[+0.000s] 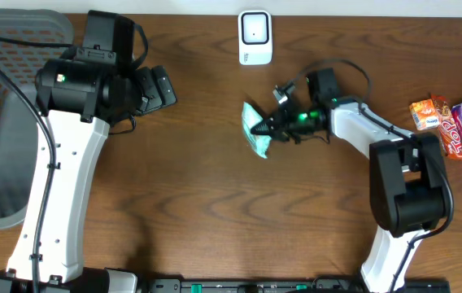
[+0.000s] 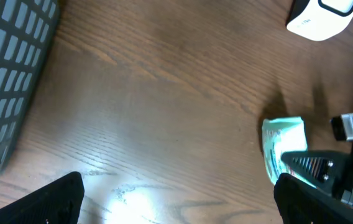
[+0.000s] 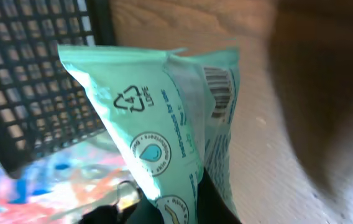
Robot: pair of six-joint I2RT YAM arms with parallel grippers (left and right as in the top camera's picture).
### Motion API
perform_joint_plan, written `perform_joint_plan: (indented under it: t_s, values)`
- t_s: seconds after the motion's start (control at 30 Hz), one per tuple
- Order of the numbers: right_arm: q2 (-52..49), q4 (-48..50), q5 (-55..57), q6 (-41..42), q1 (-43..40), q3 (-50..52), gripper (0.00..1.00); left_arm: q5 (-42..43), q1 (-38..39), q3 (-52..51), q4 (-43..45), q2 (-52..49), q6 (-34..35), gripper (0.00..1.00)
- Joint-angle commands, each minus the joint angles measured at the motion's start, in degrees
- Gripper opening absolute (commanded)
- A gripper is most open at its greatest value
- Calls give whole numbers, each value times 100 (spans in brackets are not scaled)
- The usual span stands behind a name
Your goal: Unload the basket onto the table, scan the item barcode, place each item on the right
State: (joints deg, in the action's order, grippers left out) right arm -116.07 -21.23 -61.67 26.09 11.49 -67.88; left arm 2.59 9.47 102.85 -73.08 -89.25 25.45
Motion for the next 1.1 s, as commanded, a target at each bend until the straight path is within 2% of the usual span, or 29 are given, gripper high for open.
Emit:
perform_joint_plan:
  t_s: [0.0, 0.1, 0.13, 0.2, 0.27, 0.33, 0.47, 0.63, 0.77, 0.83, 0.87, 1.07]
  values:
    - [63, 225, -743, 195, -304, 599, 1, -92, -20, 13, -4, -42, -35, 98]
    - [63, 385, -363, 345, -629, 1001, 1, -92, -20, 13, -4, -42, -35, 98]
    - [63, 361, -175, 306, -739, 1049, 7, -92, -20, 13, -4, -42, -35, 98]
    - [66, 138, 330, 122, -1012, 1067, 25, -92, -20, 13, -4, -44, -35, 98]
    - [76, -70, 636, 125, -1259, 1049, 36, -92, -20, 13, -4, -42, -35, 98]
    - [92, -214, 695, 39, -1471, 999, 42, -92, -20, 13, -7, -42, -35, 98]
    - [229, -719, 844, -291, -1722, 822, 46, -92, -20, 13, -4, -42, -35, 98]
    - [721, -1478, 1733, -815, -1720, 520, 49, -92, -20, 13, -4, -42, -35, 98]
    - [1185, -1427, 1805, -1338, -1563, 470, 65, -92, -20, 13, -4, -42, -35, 98]
    - [1287, -1331, 1808, -1574, -1453, 470, 84, -92, -20, 13, -4, -44, -35, 98]
    - [1300, -1266, 1808, -1685, -1384, 470, 89, -92, -20, 13, -4, -42, -35, 98]
    - [1045, -955, 2092, -1757, -852, 474, 91, -92, -20, 13, -4, -42, -35, 98]
